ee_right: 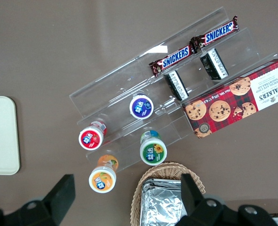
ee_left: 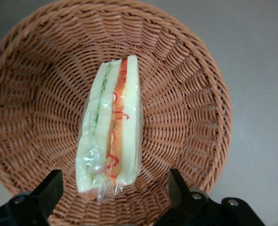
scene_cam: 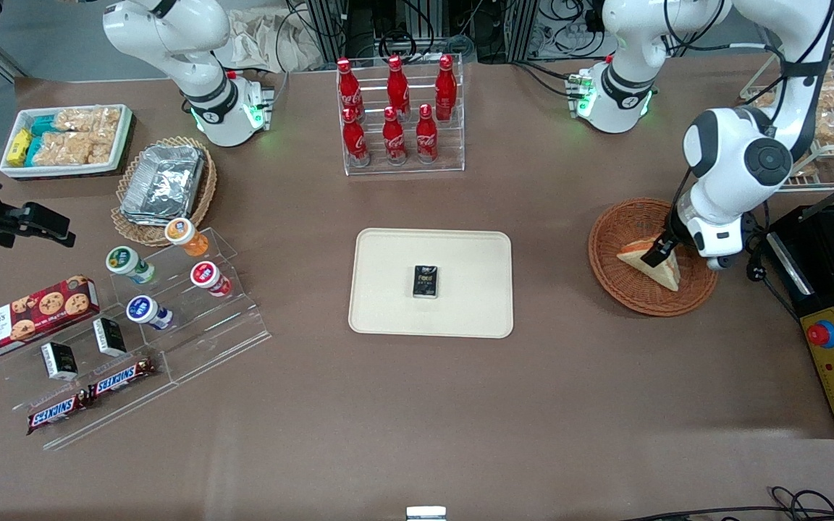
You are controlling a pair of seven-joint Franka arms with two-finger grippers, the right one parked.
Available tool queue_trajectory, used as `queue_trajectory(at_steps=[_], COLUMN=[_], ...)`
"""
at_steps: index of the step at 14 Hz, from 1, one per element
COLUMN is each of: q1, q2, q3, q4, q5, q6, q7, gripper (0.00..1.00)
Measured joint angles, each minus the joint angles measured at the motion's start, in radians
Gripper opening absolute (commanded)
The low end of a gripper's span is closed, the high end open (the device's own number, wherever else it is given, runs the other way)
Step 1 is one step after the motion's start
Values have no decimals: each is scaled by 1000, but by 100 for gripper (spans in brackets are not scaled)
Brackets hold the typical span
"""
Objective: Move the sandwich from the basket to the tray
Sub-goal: 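Close the left gripper on the sandwich's upright edge, then lift the sandwich up out of the basket with the left gripper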
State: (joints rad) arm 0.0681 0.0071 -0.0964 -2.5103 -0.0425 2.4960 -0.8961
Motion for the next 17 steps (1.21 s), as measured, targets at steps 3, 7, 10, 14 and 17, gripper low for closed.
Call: queue_trajectory(at_steps=[3,7,10,14,17], q1=[1,3,1,-1,-2], q2=[52,74,75,61,18], q3=[26,29,28,23,23], q4=[-25,-25,-24,-9,63], q5=[0,1,1,38,83], q6=[79,98,101,82,-53], q7=[3,4,6,8,11], gripper=[93,0,0,0,0])
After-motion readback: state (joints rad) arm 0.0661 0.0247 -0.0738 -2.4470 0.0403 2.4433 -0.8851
